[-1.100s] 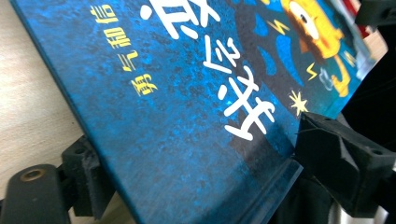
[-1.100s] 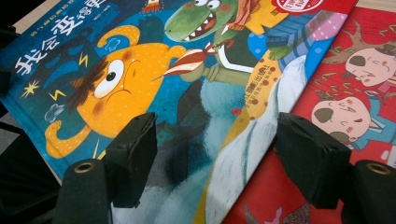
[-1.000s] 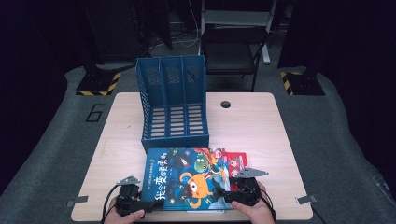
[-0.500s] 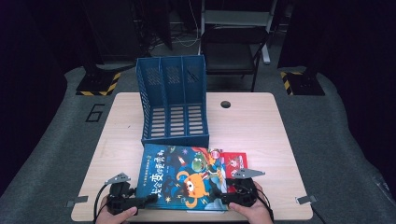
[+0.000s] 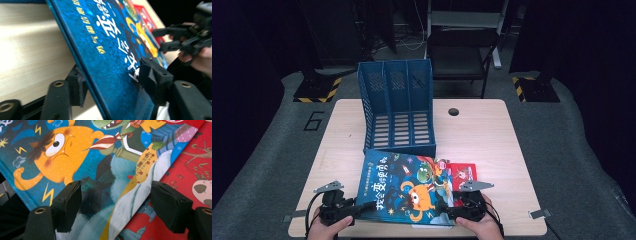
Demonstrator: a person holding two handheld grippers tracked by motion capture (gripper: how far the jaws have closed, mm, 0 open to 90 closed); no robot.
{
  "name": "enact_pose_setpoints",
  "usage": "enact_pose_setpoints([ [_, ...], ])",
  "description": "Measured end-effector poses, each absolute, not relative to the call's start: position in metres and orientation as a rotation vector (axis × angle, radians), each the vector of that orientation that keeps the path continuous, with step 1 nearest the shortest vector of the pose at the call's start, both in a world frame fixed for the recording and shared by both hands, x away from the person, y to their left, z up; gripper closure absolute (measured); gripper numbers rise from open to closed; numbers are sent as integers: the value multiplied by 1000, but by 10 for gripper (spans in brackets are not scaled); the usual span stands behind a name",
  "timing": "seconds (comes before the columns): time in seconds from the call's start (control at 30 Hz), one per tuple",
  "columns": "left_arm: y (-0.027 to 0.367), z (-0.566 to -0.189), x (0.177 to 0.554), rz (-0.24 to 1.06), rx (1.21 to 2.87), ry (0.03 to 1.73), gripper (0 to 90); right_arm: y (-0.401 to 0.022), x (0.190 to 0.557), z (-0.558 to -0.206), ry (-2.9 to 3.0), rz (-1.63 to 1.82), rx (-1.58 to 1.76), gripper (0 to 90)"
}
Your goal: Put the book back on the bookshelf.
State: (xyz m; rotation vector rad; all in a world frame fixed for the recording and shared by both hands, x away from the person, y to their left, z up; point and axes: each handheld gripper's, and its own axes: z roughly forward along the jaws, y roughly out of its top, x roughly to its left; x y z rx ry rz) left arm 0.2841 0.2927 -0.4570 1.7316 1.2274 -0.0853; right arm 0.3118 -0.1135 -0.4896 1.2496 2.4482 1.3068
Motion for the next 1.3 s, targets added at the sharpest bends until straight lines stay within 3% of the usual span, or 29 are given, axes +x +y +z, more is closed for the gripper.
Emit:
enact_pose_setpoints([
  [0.53, 281, -437, 291, -150, 1744, 1160, 538, -114, 316, -491, 2479, 1386, 1258, 264],
  [1.3, 267, -446, 297, -212, 1653, 1247, 525, -113, 316, -492, 2458, 1407, 1285, 265],
])
